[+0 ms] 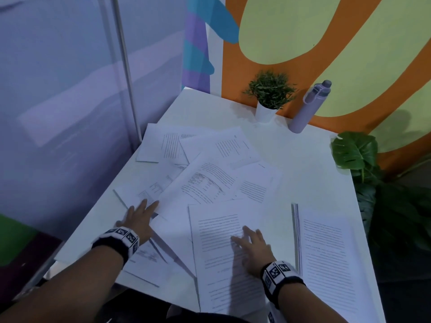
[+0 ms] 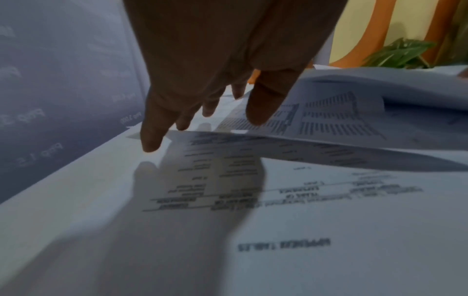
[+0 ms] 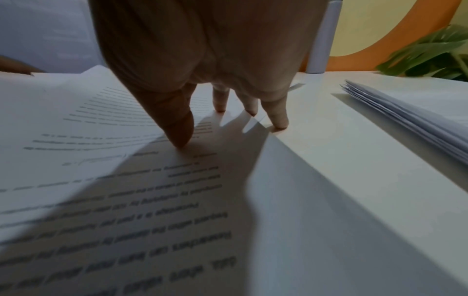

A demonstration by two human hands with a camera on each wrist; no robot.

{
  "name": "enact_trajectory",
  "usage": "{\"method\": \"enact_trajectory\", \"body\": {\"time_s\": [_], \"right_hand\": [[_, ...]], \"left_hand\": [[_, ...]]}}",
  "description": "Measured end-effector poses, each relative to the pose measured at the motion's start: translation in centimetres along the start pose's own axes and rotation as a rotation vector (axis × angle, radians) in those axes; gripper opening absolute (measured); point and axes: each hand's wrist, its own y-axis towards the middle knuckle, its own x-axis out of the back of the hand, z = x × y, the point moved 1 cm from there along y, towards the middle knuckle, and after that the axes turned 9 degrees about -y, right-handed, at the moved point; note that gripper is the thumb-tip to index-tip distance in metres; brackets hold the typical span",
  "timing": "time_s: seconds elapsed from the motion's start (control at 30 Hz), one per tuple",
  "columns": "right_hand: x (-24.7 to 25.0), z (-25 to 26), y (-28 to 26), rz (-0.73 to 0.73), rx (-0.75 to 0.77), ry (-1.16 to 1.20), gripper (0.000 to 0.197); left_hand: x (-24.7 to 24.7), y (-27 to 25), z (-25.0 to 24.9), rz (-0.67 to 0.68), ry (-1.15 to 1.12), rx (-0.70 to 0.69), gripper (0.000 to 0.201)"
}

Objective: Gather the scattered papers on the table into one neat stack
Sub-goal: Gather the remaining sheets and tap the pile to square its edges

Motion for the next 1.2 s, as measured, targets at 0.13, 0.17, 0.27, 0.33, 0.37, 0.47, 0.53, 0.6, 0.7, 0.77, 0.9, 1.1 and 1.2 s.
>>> {"method": "enact_trajectory", "body": {"time_s": [0.13, 0.17, 0.27, 0.33, 0.37, 0.47, 0.53, 0.6, 0.7, 0.77, 0.9, 1.1, 1.2], "right_hand": [[0.2, 0.6, 0.1, -0.106, -0.095, 0.058, 0.077], [0.0, 0.7, 0.0, -0.135, -0.174, 0.098, 0.079], [-0.2, 0.8, -0.2, -0.174, -0.349, 0.159, 0.085], [-0.6, 0.7, -0.2, -0.154, -0.395, 0.209, 0.088], [-0.8, 0.7, -0.2, -0.148, -0.406, 0.236, 0.089], [0.0, 0.4, 0.0, -0.209, -0.424, 0.42, 0.068], [1.0, 0.2, 0.0, -0.302, -0.395, 0.459, 0.032], [2.3, -0.2, 0.0, -0.417, -0.385, 0.48, 0.011], [3.8, -1.1, 0.3, -0.556, -0.452, 0.685, 0.033], [4.9, -1.6, 0.3, -0.609, -0.495, 0.872, 0.038], [5.2, -1.4, 1.3, -0.552, -0.463, 1.249, 0.027], [4.0, 1.4, 3.9, -0.382, -0.359, 1.504, 0.045], [4.5, 2.0, 4.0, -0.359, -0.33, 1.518, 0.023]], "left_hand": [[-0.2, -0.2, 2.0, 0.052, 0.099, 0.0, 0.07], [-0.6, -0.7, 2.2, 0.043, 0.136, 0.0, 0.072], [-1.5, -2.5, 2.4, 0.017, 0.216, -0.012, 0.066], [-1.7, -3.7, 2.5, -0.008, 0.224, -0.046, 0.059], [-1.6, -4.0, 2.6, -0.024, 0.203, -0.053, 0.053], [-0.7, -3.6, 2.2, -0.062, -0.028, -0.029, 0.037], [-0.5, -2.7, 1.6, -0.057, -0.232, -0.001, 0.048], [-0.2, -2.0, 0.5, -0.082, -0.453, 0.013, 0.064], [0.6, -0.8, -1.0, -0.146, -0.576, 0.008, 0.062], [1.1, -0.2, -1.9, -0.195, -0.486, -0.035, 0.041], [1.9, 0.1, -2.6, -0.313, -0.604, -0.126, 0.024], [0.9, -2.3, -3.0, -0.231, -0.996, -0.098, 0.016], [-0.6, -3.4, -3.1, -0.109, -0.95, -0.124, 0.008]]}}
